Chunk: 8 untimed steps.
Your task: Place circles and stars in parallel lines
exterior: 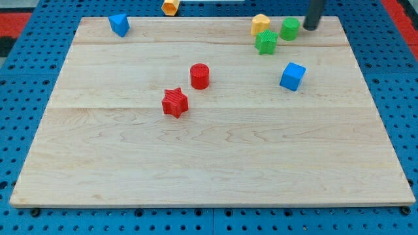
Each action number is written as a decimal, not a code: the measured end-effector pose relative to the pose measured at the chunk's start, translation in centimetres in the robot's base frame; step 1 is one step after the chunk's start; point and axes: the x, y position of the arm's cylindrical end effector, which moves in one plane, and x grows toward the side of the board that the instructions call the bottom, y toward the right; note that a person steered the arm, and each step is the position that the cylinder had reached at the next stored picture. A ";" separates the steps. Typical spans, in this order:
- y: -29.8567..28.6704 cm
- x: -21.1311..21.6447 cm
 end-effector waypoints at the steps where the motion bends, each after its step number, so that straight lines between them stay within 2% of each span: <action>1: -0.3 -0.3; 2: -1.0 3.1; 3: -4.1 5.5; 4: -2.2 5.3; 5: -1.0 2.5; 6: -2.4 0.9; 8: -7.3 3.5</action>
